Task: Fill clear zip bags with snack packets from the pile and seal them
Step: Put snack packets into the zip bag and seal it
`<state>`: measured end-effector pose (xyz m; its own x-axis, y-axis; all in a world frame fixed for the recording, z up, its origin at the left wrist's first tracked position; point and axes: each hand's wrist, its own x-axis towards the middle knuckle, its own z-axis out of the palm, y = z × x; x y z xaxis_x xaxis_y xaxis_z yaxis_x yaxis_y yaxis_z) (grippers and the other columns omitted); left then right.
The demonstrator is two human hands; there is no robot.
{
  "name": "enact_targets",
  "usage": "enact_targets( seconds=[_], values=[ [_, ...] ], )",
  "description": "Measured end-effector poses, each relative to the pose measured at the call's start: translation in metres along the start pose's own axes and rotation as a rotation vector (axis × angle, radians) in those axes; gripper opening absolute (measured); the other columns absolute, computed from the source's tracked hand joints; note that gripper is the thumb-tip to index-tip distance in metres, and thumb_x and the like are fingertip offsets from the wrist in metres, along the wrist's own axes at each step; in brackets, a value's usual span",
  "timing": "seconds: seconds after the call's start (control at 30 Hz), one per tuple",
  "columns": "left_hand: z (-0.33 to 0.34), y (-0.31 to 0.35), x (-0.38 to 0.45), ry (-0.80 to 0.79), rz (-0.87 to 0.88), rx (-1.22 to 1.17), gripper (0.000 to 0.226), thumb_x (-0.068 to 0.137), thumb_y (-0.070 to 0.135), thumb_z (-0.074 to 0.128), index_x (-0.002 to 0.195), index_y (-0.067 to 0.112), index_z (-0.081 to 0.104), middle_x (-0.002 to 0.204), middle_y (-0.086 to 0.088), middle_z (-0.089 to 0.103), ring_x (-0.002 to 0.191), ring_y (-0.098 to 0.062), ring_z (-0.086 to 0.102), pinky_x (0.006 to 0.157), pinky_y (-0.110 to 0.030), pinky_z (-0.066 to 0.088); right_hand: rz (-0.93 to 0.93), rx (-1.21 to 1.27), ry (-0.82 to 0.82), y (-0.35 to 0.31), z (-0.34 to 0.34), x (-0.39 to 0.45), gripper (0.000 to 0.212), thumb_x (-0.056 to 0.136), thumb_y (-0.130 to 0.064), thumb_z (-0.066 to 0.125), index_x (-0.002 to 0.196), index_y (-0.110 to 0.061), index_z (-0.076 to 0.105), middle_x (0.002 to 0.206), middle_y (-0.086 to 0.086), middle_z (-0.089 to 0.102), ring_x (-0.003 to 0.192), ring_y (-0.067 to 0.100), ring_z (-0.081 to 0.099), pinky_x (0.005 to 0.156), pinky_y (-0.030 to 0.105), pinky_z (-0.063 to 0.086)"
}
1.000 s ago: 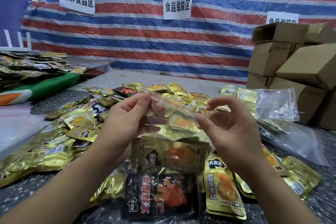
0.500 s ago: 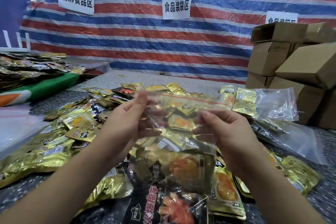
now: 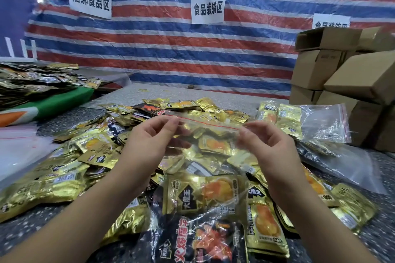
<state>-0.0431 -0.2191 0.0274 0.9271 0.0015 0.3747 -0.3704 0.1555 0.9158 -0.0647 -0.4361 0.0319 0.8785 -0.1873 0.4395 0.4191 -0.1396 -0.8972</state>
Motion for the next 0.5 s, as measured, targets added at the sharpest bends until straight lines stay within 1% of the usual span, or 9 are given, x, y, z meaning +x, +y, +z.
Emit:
enact_targets(
  seconds=[0.07, 0.13, 0.17, 0.23, 0.3, 0.37, 0.43, 0.47, 0.5],
  values=[
    [0.001, -0.002, -0.001, -0.002, 0.017, 0.054, 0.023, 0.095, 0.028, 0.054, 0.094, 0.012, 0.071, 0.087, -0.008, 0.076, 0.070, -0.023, 0.073, 0.058, -0.025, 0.057, -0.177, -0.265, 0.083, -0.005, 0.000, -0.004, 0.014, 0.090, -0.031, 0.068, 0.102, -0.023, 0.067, 0.094, -0.012, 0.070, 0.091, 0.001, 0.065, 0.077, 0.015, 0.049],
    [0.004, -0.004, -0.003, -0.034, 0.022, 0.106, 0.022, 0.099, 0.022, 0.051, 0.095, 0.014, 0.071, 0.087, -0.006, 0.076, 0.072, -0.022, 0.073, 0.060, -0.025, 0.057, -0.387, -0.564, 0.110, -0.013, 0.003, -0.007, 0.017, 0.095, -0.035, 0.062, 0.107, -0.023, 0.065, 0.100, -0.016, 0.063, 0.095, 0.000, 0.058, 0.085, 0.019, 0.044],
    [0.005, -0.004, -0.004, -0.046, 0.027, 0.123, 0.022, 0.100, 0.021, 0.050, 0.095, 0.015, 0.071, 0.086, -0.005, 0.076, 0.072, -0.022, 0.073, 0.061, -0.025, 0.058, -0.465, -0.672, 0.077, -0.019, 0.007, -0.007, 0.024, 0.094, -0.036, 0.058, 0.110, -0.021, 0.066, 0.101, -0.014, 0.061, 0.096, 0.002, 0.054, 0.089, 0.024, 0.042],
    [0.006, -0.003, -0.005, -0.055, 0.038, 0.138, 0.024, 0.101, 0.022, 0.048, 0.096, 0.015, 0.070, 0.086, -0.004, 0.076, 0.073, -0.021, 0.072, 0.063, -0.024, 0.057, -0.530, -0.812, -0.066, -0.032, 0.020, -0.004, 0.036, 0.091, -0.040, 0.054, 0.117, -0.019, 0.065, 0.106, -0.009, 0.062, 0.102, 0.005, 0.050, 0.094, 0.030, 0.039],
    [0.006, -0.002, -0.004, -0.066, 0.046, 0.132, 0.030, 0.102, 0.025, 0.044, 0.098, 0.012, 0.071, 0.087, -0.006, 0.076, 0.072, -0.021, 0.072, 0.062, -0.024, 0.056, -0.490, -0.878, -0.258, -0.042, 0.035, 0.004, 0.039, 0.095, -0.042, 0.055, 0.127, -0.021, 0.060, 0.119, -0.007, 0.063, 0.111, 0.009, 0.051, 0.099, 0.031, 0.038],
    [0.005, -0.001, -0.004, -0.063, 0.043, 0.113, 0.035, 0.104, 0.028, 0.040, 0.098, 0.011, 0.070, 0.085, -0.006, 0.075, 0.071, -0.020, 0.071, 0.059, -0.022, 0.055, -0.385, -0.932, -0.449, -0.048, 0.047, 0.015, 0.039, 0.096, -0.044, 0.056, 0.130, -0.026, 0.056, 0.125, -0.009, 0.062, 0.113, 0.010, 0.055, 0.100, 0.034, 0.045],
    [0.005, -0.003, -0.005, -0.045, 0.063, 0.139, 0.036, 0.104, 0.027, 0.039, 0.095, 0.010, 0.070, 0.080, -0.005, 0.074, 0.068, -0.019, 0.070, 0.057, -0.022, 0.054, -0.290, -0.969, -0.594, -0.049, 0.056, 0.027, 0.022, 0.097, -0.045, 0.055, 0.109, -0.028, 0.060, 0.108, -0.009, 0.065, 0.095, 0.009, 0.060, 0.086, 0.036, 0.053],
    [0.005, -0.004, -0.005, -0.030, 0.087, 0.177, 0.035, 0.104, 0.027, 0.041, 0.094, 0.011, 0.070, 0.079, -0.005, 0.074, 0.068, -0.019, 0.070, 0.056, -0.022, 0.053, -0.276, -0.960, -0.621, -0.048, 0.059, 0.032, 0.019, 0.098, -0.045, 0.055, 0.096, -0.027, 0.061, 0.095, -0.009, 0.065, 0.084, 0.009, 0.059, 0.077, 0.034, 0.053],
    [0.005, -0.005, -0.005, -0.009, 0.116, 0.220, 0.033, 0.103, 0.027, 0.043, 0.092, 0.013, 0.071, 0.078, -0.004, 0.073, 0.068, -0.019, 0.070, 0.056, -0.022, 0.053, -0.275, -0.933, -0.620, -0.047, 0.060, 0.036, 0.022, 0.098, -0.044, 0.055, 0.088, -0.025, 0.061, 0.085, -0.007, 0.063, 0.075, 0.009, 0.057, 0.068, 0.032, 0.051]
  ],
)
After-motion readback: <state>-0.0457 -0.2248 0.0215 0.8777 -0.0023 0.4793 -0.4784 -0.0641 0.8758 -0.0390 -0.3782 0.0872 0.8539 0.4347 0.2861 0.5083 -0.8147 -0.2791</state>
